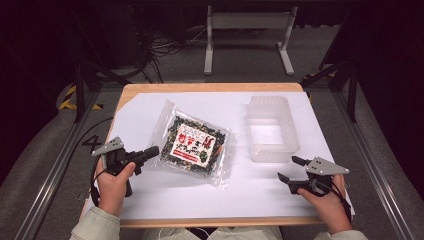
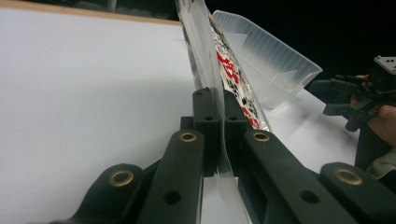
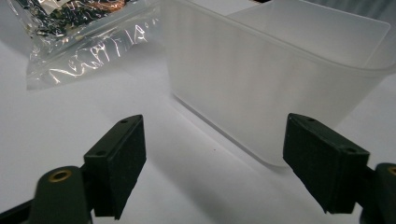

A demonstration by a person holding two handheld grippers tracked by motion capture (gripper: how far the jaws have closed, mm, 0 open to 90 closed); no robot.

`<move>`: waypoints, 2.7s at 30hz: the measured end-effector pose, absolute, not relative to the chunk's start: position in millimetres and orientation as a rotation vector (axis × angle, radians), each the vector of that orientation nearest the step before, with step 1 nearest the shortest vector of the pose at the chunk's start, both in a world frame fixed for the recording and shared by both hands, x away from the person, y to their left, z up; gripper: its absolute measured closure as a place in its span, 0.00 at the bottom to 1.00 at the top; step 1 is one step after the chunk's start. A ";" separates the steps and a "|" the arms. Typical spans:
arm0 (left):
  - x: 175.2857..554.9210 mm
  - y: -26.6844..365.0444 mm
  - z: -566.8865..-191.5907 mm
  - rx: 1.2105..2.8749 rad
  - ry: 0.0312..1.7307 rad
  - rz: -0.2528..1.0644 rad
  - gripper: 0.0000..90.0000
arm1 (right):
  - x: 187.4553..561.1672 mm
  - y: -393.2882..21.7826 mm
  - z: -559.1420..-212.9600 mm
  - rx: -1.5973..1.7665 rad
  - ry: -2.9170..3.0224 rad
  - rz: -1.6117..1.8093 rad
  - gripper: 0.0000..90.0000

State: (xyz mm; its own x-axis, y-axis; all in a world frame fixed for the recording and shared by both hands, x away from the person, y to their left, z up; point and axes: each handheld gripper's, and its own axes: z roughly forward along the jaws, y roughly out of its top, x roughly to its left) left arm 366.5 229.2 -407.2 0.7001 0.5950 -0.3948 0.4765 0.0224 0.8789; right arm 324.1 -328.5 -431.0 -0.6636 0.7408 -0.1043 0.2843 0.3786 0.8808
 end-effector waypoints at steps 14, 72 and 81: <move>358.2 223.2 -372.3 1.604 0.758 0.192 0.99 | 321.9 -325.4 -414.9 0.835 2.172 1.307 0.50; 339.2 178.7 -275.8 1.676 0.476 0.255 1.00 | 396.7 -187.6 -332.5 0.484 2.265 1.586 0.25; 339.0 171.3 -276.1 1.685 0.431 0.230 1.00 | 403.5 -171.8 -324.6 0.375 2.283 1.683 0.20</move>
State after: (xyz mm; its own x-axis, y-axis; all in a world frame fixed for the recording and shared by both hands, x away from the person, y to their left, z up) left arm 339.0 171.3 -276.1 0.9084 0.4077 -0.0928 0.1502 -0.1112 0.9824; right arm 403.5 -171.8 -324.6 -0.9271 0.3682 -0.0699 0.0421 0.2877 0.9568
